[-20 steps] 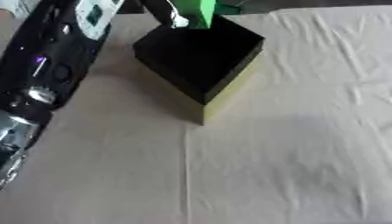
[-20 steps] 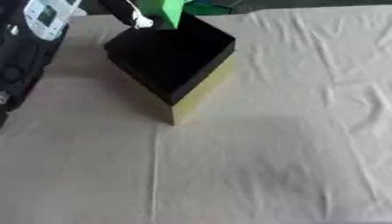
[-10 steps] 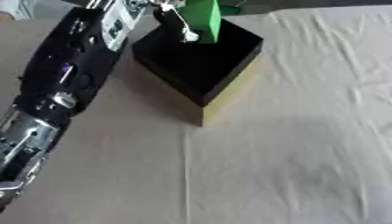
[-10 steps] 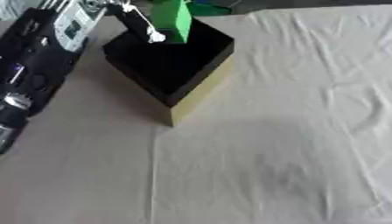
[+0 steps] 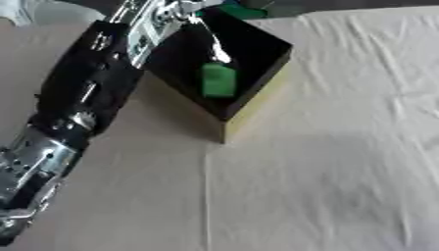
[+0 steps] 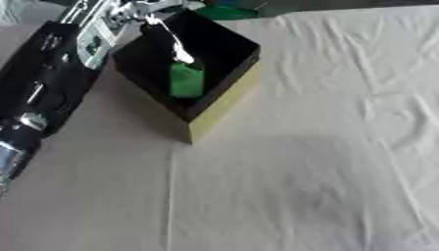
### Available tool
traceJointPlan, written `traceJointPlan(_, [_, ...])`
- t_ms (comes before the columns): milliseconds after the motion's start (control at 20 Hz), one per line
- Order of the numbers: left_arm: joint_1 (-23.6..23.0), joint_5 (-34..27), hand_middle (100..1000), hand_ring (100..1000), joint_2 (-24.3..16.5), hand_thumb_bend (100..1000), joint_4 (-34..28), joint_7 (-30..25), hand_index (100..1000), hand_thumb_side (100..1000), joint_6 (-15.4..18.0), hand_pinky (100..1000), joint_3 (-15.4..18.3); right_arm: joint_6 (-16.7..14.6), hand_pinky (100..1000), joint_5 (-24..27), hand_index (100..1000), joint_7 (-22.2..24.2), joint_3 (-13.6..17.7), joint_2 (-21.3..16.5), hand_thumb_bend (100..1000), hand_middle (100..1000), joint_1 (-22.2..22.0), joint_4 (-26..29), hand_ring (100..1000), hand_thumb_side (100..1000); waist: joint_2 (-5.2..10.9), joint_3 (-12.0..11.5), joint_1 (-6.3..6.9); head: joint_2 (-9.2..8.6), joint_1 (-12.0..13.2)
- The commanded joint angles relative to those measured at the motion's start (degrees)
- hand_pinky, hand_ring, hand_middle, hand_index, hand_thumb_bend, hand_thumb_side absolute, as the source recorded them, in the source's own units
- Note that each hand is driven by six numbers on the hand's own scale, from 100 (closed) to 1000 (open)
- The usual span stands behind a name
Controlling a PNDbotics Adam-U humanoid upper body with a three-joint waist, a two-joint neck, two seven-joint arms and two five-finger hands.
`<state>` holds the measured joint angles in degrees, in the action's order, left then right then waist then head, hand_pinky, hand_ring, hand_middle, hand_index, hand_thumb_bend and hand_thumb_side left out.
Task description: Pick up objects on the table and place them in the box.
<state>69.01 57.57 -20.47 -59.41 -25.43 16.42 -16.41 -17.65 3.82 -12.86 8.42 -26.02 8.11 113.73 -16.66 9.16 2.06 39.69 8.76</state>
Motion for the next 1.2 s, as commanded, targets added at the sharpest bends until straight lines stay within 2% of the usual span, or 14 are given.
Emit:
traceJointPlan(50, [1.0,0.6,794,883,-0.2,708,-0.7,0.3,902,485,0.3,781,0.8,0.2,719,0.5,890,-0.1,0.3,-0.9,100,612,0.5,0.9,688,1000,0.95,0.1,-0.20,0.08,0.1])
traceJointPlan(150, [0.9,0.0,779,869,-0.3,664,-1.2,1.3,891,481,0.2,766,1.1,0.3,719,0.4,890,-0.2,0.4,-0.9,100,612,0.4,0.9,688,1000,0.96,0.0,-0.20,0.24,0.1])
traceJointPlan(350, [0.7,-2.3,760,853,-0.9,630,-2.9,2.1,879,491,-0.4,753,1.4,0.2,720,0.3,889,-0.4,0.6,-1.1,100,612,0.2,0.9,688,1000,1.12,-0.3,-0.28,0.43,0.0])
traceJointPlan(600, [-0.1,-6.9,733,826,-3.3,579,-8.0,2.5,861,505,-2.1,728,2.2,0.2,720,0.2,889,-0.5,0.7,-1.3,100,612,-0.2,0.9,689,1000,1.48,-1.0,-0.44,0.54,-0.3])
traceJointPlan(850, [-3.4,-13.2,712,810,-8.6,551,-18.0,2.9,848,495,-4.4,713,3.2,0.2,720,-0.1,888,-0.9,1.0,-1.6,100,612,-0.6,0.9,689,1000,1.82,-2.1,-0.42,0.51,-1.2])
traceJointPlan(1200, [-12.9,-21.0,692,798,-18.6,541,-36.0,6.7,832,461,-9.6,700,6.4,-0.2,722,-0.6,887,-1.9,1.8,-2.1,100,614,-1.3,0.9,691,1000,2.21,-3.6,-0.70,0.90,-2.3])
